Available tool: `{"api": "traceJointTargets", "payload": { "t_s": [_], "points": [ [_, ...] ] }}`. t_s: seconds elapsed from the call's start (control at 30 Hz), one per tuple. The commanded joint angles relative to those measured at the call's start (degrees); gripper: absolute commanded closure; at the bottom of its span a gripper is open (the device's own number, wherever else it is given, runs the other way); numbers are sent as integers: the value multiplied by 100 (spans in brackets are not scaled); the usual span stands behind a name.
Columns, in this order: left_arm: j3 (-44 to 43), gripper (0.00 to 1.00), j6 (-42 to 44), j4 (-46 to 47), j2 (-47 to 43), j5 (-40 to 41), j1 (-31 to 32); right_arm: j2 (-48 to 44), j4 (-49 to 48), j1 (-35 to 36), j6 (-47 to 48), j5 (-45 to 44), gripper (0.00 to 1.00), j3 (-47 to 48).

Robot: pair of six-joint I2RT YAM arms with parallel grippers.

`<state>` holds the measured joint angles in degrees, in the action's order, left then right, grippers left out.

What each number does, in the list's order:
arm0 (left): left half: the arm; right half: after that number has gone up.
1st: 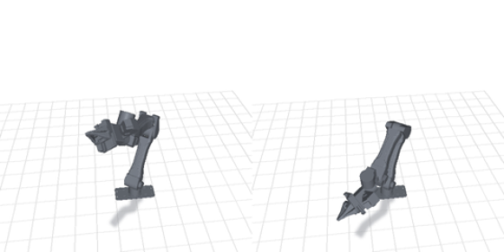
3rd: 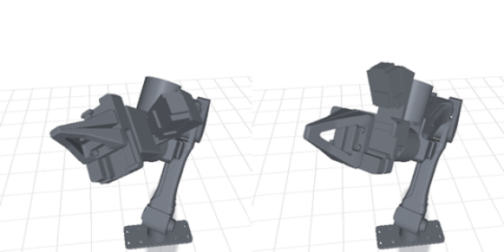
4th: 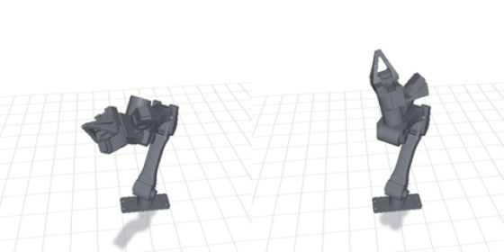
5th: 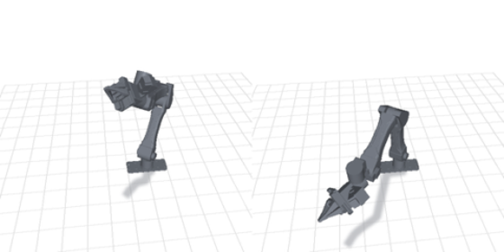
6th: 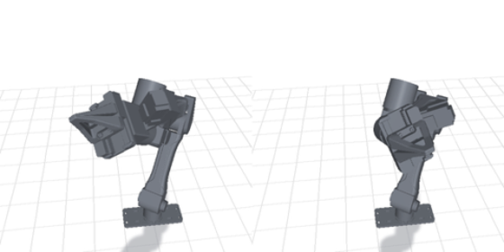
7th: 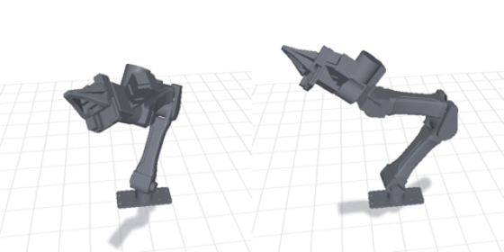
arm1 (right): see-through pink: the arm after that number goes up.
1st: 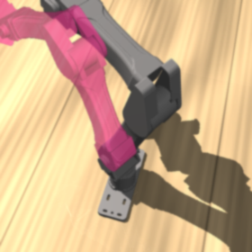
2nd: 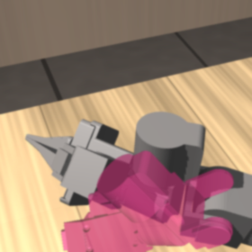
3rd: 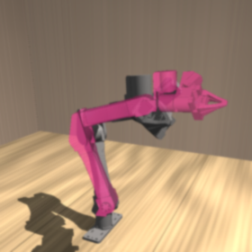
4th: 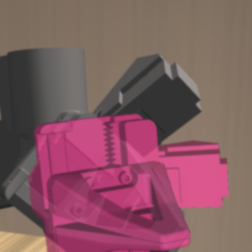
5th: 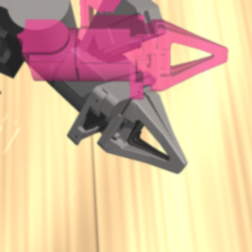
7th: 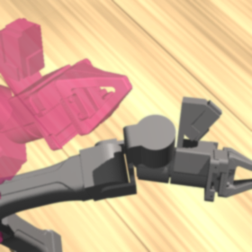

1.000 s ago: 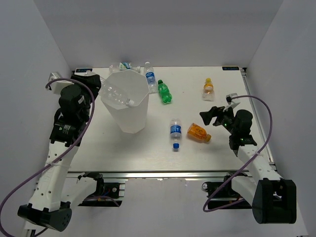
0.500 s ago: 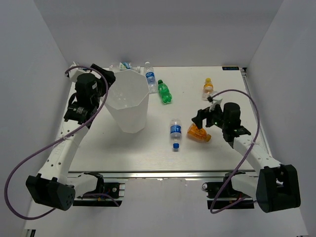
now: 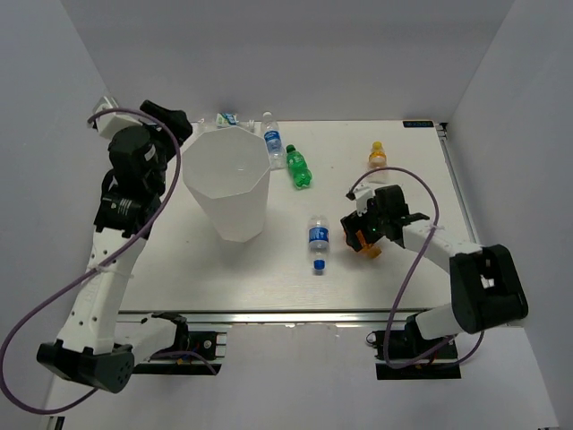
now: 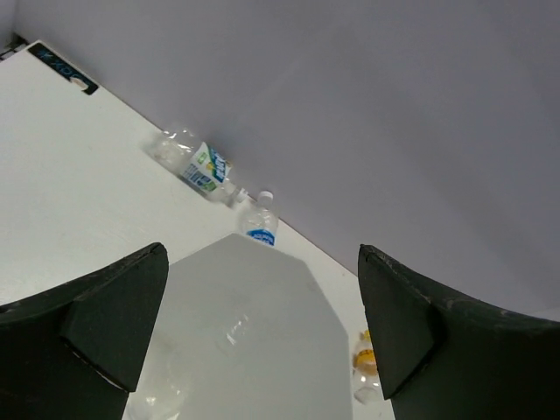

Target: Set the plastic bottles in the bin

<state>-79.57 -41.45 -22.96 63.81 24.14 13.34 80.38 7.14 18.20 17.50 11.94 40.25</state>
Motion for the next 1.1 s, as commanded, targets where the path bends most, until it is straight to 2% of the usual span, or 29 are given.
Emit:
{"api": "traceJointTargets", "payload": {
  "t_s": [0.0,0.1,0.13,0.23,0.27,0.3,0.4,0.47,0.53,0.57,0.67,0.73,0.77,0.83,0.93,0.97,1.07],
  "points": [
    [669,2,-108,-192,-753,381,10,495,498,131,210,-341,11,536],
    [1399,2,-388,37,-1491,714,10,1022,657,193,62,-666,11,878],
    [1513,2,-451,46,-1660,793,2,1067,684,202,17,-737,15,966],
    [1953,2,-583,-33,-2274,978,10,937,562,211,-236,-624,42,1230],
    [2076,2,-618,-207,-2407,1013,2,857,456,202,-325,-614,70,1257],
    [2329,2,-801,-339,-2548,1127,10,657,334,202,-378,-597,76,1266],
    [2900,2,-1075,-849,-3031,1050,2,331,331,211,-484,-264,78,1511],
    [3131,2,-1111,-1243,-3295,891,2,172,516,219,-607,252,79,2003],
    [3429,2,-822,-1403,-3427,603,10,-118,491,272,-668,544,78,2476],
    [3474,2,-725,-1622,-3480,531,10,-223,116,290,-860,902,74,2575],
    [3492,2,-400,-1966,-3472,57,10,-514,-1024,307,-1448,2178,76,2961],
    [3640,2,-232,-1932,-3472,-398,2,-436,-1407,482,-1714,2653,79,3294],
    [3711,2,-206,-1905,-3481,-532,10,-366,-1512,570,-1923,2968,79,3766],
    [3878,2,-136,-1722,-3472,-830,2,-93,-1671,921,-2118,2989,74,4191],
    [4186,2,66,-1467,-3463,-1533,10,328,-2180,1413,-2241,3068,73,4649],
    [4265,2,137,-1335,-3472,-1805,10,460,-2207,1528,-2224,3086,76,4789],
    [4292,2,216,-1264,-3516,-1957,10,1189,-1761,1924,-2181,3260,77,5676]
  ]
}}
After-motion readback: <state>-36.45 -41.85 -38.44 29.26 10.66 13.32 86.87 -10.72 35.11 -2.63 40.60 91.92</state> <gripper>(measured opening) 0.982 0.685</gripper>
